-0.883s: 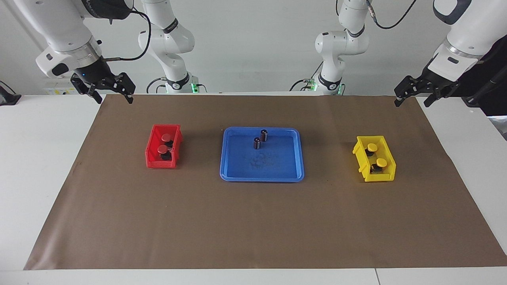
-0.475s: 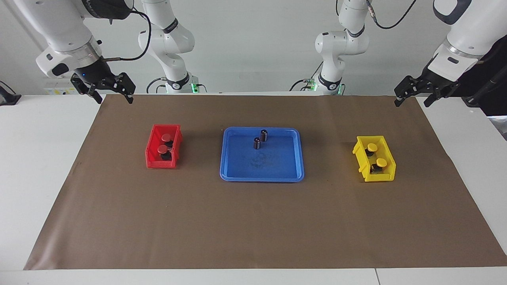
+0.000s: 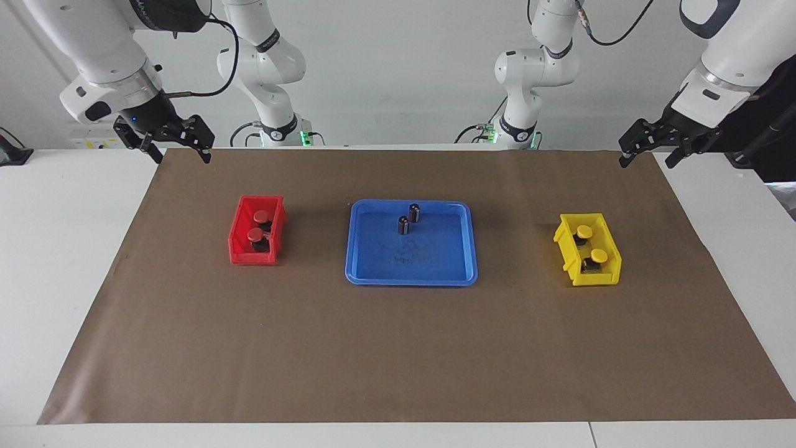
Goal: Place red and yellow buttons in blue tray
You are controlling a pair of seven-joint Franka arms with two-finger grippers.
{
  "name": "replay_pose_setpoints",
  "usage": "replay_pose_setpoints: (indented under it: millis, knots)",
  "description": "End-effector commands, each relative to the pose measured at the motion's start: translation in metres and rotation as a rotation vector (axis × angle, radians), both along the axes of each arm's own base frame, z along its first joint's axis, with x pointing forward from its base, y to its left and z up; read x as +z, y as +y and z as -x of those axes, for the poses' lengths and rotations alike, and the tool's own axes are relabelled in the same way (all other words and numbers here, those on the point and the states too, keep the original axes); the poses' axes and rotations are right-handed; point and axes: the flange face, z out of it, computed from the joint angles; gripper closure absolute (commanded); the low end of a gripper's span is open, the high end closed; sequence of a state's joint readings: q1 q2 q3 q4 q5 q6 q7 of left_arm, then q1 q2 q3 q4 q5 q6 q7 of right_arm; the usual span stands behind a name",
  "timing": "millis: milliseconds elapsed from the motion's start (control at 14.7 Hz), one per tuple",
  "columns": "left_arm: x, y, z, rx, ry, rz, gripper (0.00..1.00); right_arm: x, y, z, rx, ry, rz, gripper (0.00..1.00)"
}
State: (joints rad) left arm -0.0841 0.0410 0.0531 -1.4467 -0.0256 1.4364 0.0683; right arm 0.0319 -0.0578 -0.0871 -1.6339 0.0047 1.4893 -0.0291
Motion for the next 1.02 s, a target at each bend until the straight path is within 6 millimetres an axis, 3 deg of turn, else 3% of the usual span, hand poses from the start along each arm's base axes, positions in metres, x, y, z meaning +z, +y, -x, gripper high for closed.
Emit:
replay_pose_setpoints:
  millis: [0, 272, 408, 475, 611, 747, 951]
  knots:
    - [0.001, 0.002, 0.009, -0.007, 0.01, 0.01, 0.0, -0.022, 0.002, 0.017, 0.029, -0.023, -0.001, 0.04]
    - [0.001, 0.003, 0.01, -0.006, 0.013, 0.01, 0.0, -0.066, 0.004, 0.023, 0.025, -0.072, -0.015, 0.16]
    - [0.001, 0.003, 0.009, -0.006, 0.01, 0.01, 0.0, -0.097, 0.013, 0.017, 0.038, -0.084, -0.014, 0.2]
    - [0.0, 0.003, 0.01, -0.006, 0.015, 0.01, 0.0, -0.119, 0.024, 0.014, 0.058, -0.086, -0.014, 0.2]
    - [0.001, 0.002, 0.009, -0.007, 0.01, 0.01, 0.0, -0.154, 0.028, 0.003, 0.059, -0.055, -0.01, 0.2]
    - [0.001, 0.002, 0.009, -0.009, 0.009, 0.01, 0.0, -0.177, 0.029, -0.007, 0.055, -0.077, -0.011, 0.21]
    - [0.0, 0.004, 0.009, -0.004, 0.013, 0.01, 0.0, -0.204, 0.028, -0.001, 0.049, -0.087, -0.011, 0.23]
